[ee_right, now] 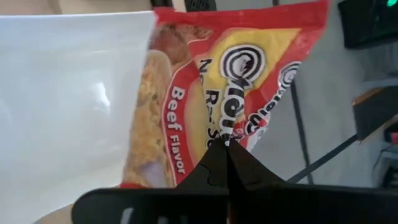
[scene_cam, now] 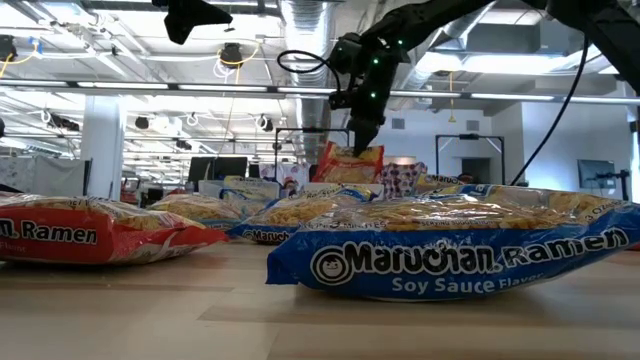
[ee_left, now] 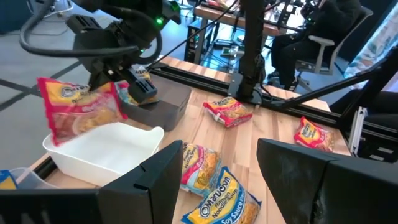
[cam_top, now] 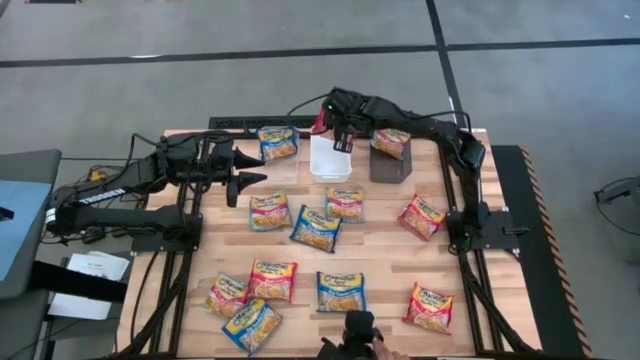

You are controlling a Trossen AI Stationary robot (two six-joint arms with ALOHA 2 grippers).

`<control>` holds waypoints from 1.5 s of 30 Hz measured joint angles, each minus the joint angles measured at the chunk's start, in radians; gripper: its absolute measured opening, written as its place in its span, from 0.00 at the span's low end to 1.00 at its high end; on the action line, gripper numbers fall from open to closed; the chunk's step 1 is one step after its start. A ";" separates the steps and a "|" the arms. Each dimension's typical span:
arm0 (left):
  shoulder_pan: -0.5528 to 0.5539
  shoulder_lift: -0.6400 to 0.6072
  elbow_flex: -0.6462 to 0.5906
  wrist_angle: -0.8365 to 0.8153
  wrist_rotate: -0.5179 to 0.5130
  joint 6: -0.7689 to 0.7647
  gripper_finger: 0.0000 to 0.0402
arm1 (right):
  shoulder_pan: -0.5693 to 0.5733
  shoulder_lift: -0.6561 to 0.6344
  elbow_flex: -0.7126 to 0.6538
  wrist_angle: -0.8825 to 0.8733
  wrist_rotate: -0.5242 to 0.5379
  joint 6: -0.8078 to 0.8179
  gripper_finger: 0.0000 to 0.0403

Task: Sort Maruchan noodles
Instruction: Put the red noodle pack into the white bin

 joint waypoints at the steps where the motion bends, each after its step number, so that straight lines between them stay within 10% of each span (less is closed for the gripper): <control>1: 0.000 0.000 0.000 0.000 -0.002 0.000 0.49 | 0.006 0.000 0.000 -0.007 -0.002 0.015 0.01; 19: 0.000 0.000 0.000 0.000 -0.006 0.000 0.49 | 0.020 0.000 0.000 -0.026 -0.008 0.179 0.01; 45: 0.000 0.000 0.000 -0.002 -0.005 -0.001 0.49 | 0.003 0.099 0.000 0.042 -0.040 0.002 0.02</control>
